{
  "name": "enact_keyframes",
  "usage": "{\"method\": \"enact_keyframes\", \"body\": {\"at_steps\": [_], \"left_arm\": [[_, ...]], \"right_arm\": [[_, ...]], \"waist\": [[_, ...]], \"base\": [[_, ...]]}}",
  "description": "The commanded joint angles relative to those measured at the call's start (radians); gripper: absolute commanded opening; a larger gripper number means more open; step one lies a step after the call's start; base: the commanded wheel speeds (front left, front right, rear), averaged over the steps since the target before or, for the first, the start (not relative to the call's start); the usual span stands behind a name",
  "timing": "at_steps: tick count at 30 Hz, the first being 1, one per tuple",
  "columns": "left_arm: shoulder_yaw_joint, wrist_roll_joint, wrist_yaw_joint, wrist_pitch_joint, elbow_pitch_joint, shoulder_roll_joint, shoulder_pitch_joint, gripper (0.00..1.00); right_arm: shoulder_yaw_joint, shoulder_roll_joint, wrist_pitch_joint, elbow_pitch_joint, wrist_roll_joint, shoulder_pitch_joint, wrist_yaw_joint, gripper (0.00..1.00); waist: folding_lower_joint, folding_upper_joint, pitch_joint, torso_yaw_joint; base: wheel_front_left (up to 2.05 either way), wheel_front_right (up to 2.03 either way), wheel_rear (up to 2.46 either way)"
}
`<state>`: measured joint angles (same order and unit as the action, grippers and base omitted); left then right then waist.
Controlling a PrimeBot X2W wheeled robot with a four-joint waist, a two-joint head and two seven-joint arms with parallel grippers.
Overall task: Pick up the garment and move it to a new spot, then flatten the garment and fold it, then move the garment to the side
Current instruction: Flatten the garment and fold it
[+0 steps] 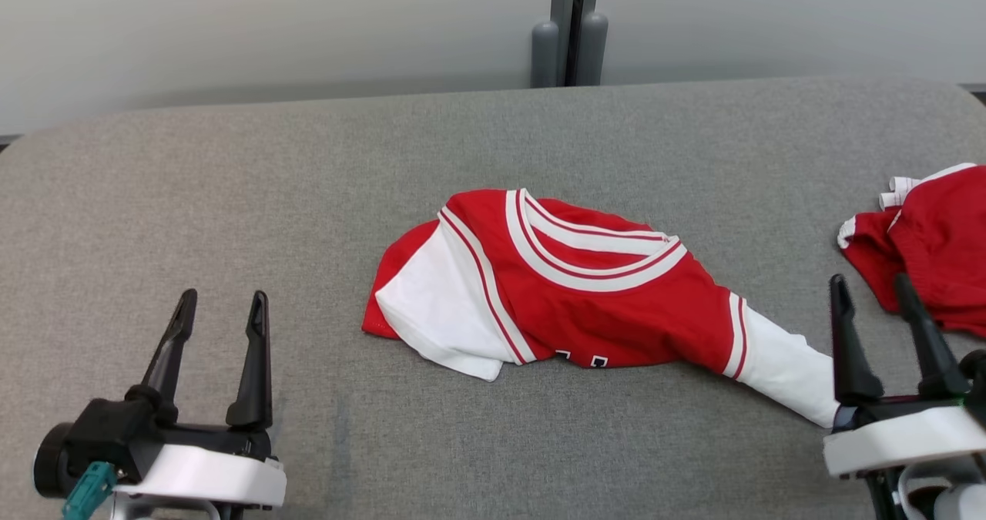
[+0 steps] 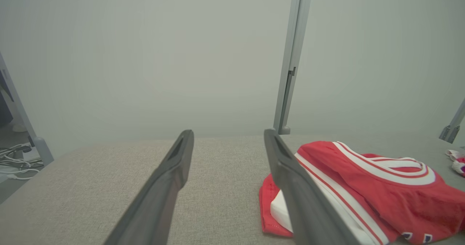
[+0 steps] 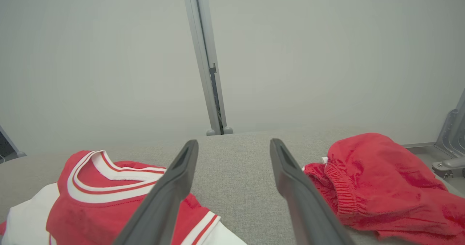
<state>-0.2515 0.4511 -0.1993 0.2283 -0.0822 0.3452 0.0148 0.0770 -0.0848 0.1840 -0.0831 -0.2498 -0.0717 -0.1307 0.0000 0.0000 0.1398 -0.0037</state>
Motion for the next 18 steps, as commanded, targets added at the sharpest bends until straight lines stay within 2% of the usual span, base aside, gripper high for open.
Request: {"method": "enact_keyframes", "body": {"at_steps": [1,6,18], "left_arm": [[-0.001,0.004,-0.007,0.003,0.006,0.002,-0.014,1.0],[0.004,0.008,-0.021,0.007,0.0,0.005,-0.057,1.0],[-0.003,0.013,-0.039,-0.006,-0.018,0.01,-0.108,1.0]], "right_arm": [[-0.023,-0.004,-0.021,0.037,0.013,0.029,0.0,1.0],[-0.086,-0.003,-0.071,0.122,0.017,0.086,0.0,1.0],[-0.086,0.014,-0.12,0.18,0.013,0.156,0.0,1.0]], "waist": [[0.0,0.0,-0.027,0.003],[0.0,0.0,-0.059,-0.006],[0.0,0.0,-0.086,0.002]], "base": [[0.0,0.0,0.0],[0.0,0.0,0.0],[0.0,0.0,0.0]]}}
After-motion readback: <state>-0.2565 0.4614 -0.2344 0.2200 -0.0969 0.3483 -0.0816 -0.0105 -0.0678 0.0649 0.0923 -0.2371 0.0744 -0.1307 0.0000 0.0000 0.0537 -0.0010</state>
